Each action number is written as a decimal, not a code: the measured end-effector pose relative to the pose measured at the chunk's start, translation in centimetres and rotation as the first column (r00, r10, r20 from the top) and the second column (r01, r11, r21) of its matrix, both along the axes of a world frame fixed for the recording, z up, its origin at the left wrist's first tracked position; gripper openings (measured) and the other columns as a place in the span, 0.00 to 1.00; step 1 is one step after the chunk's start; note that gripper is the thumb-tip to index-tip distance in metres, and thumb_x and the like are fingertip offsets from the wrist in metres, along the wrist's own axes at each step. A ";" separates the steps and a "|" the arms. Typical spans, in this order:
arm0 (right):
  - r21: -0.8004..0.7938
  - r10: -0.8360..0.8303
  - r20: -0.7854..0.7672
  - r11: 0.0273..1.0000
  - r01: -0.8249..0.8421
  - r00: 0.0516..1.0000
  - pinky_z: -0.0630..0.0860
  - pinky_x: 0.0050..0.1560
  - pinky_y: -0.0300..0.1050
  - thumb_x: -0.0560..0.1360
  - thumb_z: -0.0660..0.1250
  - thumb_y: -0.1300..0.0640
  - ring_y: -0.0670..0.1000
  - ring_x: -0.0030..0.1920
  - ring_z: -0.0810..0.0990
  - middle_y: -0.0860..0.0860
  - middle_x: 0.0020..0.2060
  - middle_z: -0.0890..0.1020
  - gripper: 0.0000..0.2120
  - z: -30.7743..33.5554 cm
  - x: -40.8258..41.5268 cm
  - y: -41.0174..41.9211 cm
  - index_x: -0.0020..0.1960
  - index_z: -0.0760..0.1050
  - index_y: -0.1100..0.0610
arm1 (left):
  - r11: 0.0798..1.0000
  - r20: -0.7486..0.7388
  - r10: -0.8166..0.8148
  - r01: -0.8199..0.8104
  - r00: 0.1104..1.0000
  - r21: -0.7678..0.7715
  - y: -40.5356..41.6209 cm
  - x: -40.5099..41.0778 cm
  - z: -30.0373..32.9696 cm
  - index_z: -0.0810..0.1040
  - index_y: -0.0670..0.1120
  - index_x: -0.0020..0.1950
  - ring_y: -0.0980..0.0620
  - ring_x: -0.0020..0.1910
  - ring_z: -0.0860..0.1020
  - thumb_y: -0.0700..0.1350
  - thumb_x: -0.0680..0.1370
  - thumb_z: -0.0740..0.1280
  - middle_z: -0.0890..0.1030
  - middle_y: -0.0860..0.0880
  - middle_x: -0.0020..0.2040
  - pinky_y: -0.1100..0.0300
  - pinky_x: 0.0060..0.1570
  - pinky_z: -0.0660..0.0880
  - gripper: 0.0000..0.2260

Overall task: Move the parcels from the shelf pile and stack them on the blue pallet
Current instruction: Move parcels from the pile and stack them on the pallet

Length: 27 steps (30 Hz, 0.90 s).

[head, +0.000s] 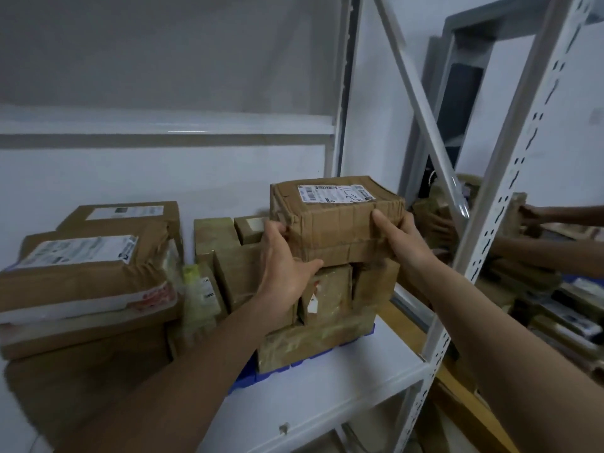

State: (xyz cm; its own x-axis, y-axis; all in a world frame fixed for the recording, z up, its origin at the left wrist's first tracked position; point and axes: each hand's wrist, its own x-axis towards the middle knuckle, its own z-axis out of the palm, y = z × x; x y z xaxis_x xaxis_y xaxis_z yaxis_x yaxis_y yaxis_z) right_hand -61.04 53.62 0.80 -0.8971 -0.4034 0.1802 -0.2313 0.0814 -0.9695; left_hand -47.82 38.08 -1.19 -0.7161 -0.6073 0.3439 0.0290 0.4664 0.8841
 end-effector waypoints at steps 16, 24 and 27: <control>0.024 0.201 0.130 0.978 -0.206 0.971 0.68 0.58 0.49 0.70 0.56 0.28 0.51 0.58 0.72 0.49 0.60 0.72 0.33 -2.1 -7.8 2.2 0.67 0.58 0.45 | 0.978 0.108 0.194 -0.200 0.975 0.052 3.4 -5.3 -1.1 0.45 0.55 0.77 0.48 0.72 0.64 0.49 0.60 0.82 0.61 0.49 0.75 0.53 0.64 0.66 0.58; -0.039 0.338 0.171 0.941 -0.336 0.925 0.71 0.58 0.50 0.65 0.52 0.22 0.45 0.55 0.73 0.46 0.61 0.73 0.43 -2.5 -9.8 0.8 0.73 0.57 0.44 | 0.957 0.042 0.237 -0.240 0.971 0.164 5.2 -6.5 -1.7 0.45 0.58 0.77 0.59 0.63 0.64 0.59 0.62 0.78 0.62 0.54 0.73 0.63 0.56 0.65 0.54; -0.037 0.328 0.195 0.944 -0.327 0.924 0.73 0.49 0.46 0.61 0.51 0.21 0.46 0.54 0.75 0.47 0.58 0.75 0.45 -2.7 -10.2 0.5 0.72 0.57 0.43 | 0.949 0.011 0.246 -0.243 0.969 0.202 5.8 -6.6 -1.3 0.48 0.62 0.76 0.59 0.60 0.70 0.71 0.62 0.70 0.66 0.57 0.68 0.55 0.60 0.71 0.48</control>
